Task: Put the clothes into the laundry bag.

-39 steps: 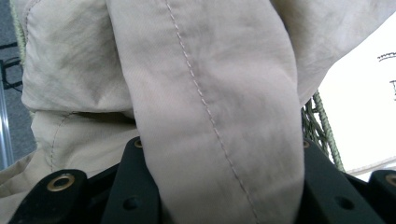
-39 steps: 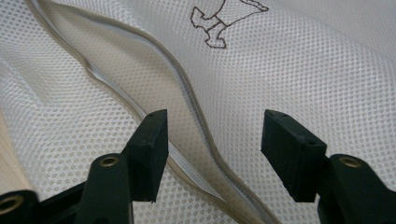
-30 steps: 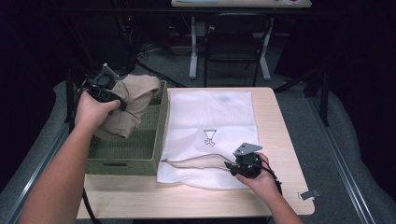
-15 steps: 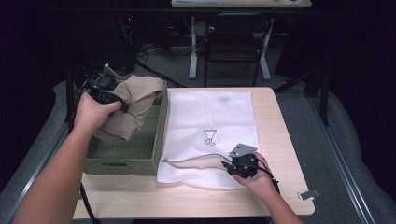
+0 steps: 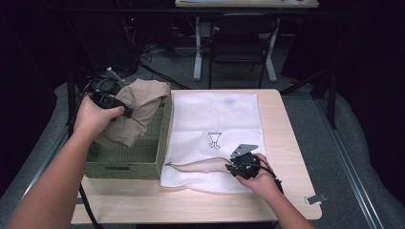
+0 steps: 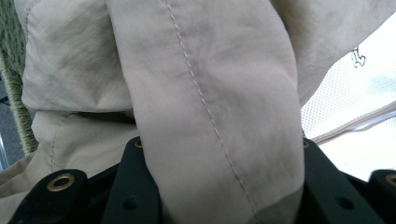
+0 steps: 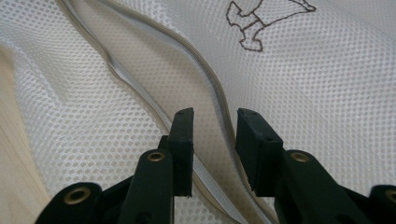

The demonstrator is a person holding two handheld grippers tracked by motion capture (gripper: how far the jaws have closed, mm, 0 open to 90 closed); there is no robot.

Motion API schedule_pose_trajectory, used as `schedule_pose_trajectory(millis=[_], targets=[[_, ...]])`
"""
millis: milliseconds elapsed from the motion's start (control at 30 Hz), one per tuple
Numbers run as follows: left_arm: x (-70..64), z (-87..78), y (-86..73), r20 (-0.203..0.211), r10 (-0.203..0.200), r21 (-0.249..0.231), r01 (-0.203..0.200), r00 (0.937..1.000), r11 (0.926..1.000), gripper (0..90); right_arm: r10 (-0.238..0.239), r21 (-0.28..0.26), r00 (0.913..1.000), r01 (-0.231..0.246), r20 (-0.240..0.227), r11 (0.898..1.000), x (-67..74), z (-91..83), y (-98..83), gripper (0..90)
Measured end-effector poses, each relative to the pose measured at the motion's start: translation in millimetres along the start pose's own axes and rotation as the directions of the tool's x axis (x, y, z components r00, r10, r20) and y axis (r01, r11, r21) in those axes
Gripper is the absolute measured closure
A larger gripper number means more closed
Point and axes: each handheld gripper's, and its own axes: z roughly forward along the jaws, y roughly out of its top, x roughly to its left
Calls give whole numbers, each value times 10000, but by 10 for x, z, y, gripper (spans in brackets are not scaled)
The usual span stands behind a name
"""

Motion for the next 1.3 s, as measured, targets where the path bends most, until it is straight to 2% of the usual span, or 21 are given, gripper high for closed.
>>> schedule_pose_trajectory(millis=[133,300,333,533,733,900,1100,1300], targets=[[-14,4,-10,-10,86,37,-86,10000,10000,640,-232,164,9997,232,-23,9996,11,41,64,683],[-43,13,-6,-13,206,29,-205,9998,9998,640,0,30,9998,0,-176,10000,-6,89,169,694],[-48,14,-4,-7,219,42,-219,9998,9998,640,-80,34,9998,81,-181,10000,-16,95,180,693],[-72,24,3,9,318,90,-318,9995,9995,640,127,63,9996,-125,-246,9999,-58,147,189,683],[-103,63,7,14,368,112,-369,9993,9993,640,191,58,9987,-189,-463,9998,-94,172,182,738],[-119,76,8,21,391,162,-391,9992,9991,640,102,135,9989,-96,-448,9999,-74,191,183,773],[-143,66,4,60,454,198,-455,9989,9988,640,69,282,9990,-56,-446,9996,-66,195,194,858],[-147,55,-7,51,468,134,-469,9989,9988,640,-97,381,9994,110,-334,9992,-63,191,224,872]])
